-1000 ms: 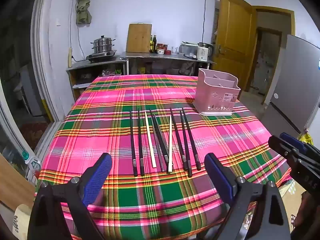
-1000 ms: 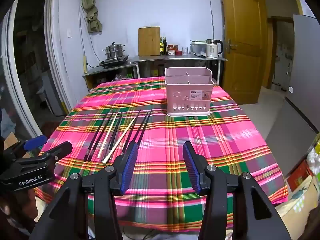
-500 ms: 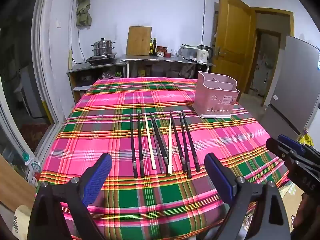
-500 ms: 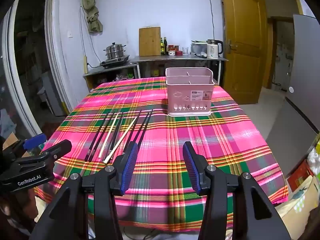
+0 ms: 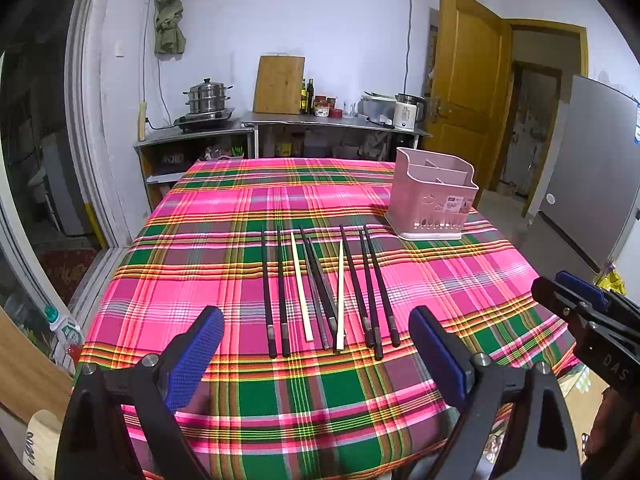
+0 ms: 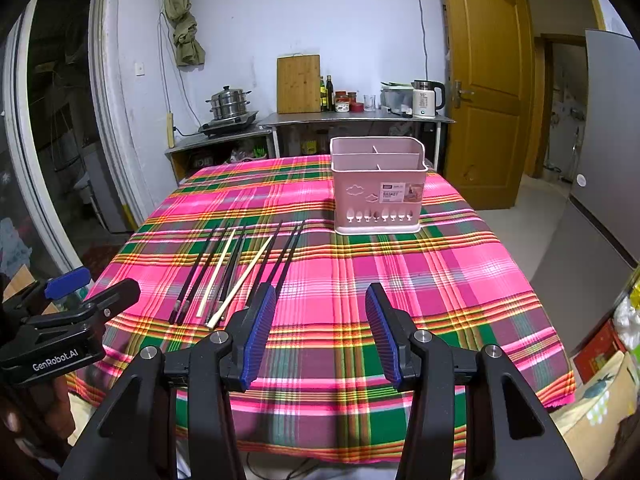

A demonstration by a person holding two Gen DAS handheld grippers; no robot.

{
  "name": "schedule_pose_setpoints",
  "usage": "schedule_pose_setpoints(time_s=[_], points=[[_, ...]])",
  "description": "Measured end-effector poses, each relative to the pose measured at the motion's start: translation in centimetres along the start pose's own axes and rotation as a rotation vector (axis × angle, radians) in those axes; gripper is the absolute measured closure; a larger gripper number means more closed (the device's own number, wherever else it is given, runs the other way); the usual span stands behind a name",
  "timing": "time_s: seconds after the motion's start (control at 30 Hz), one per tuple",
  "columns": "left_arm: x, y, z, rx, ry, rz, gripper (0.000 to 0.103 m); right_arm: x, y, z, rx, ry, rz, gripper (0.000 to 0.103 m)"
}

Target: Organize utensils

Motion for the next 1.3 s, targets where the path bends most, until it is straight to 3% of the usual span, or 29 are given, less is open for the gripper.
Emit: schedule_pose_setpoints(time_s=[1.3], points=[[0.01,0.07,0.06,0.001,0.004,-0.001,0.009,0.05,0.29,-0.15,0.006,-0.002,0.003,0.055]])
Point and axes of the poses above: each gripper's, at about its wrist camera, not at the fingertips, and y roughly against the way its jaws point, z to its left, x to its underside, the point moved 4 cm from there along -y, roughly the way its jaws point, and after that the axes turned 9 degrees about y, right-handed, at the moved point
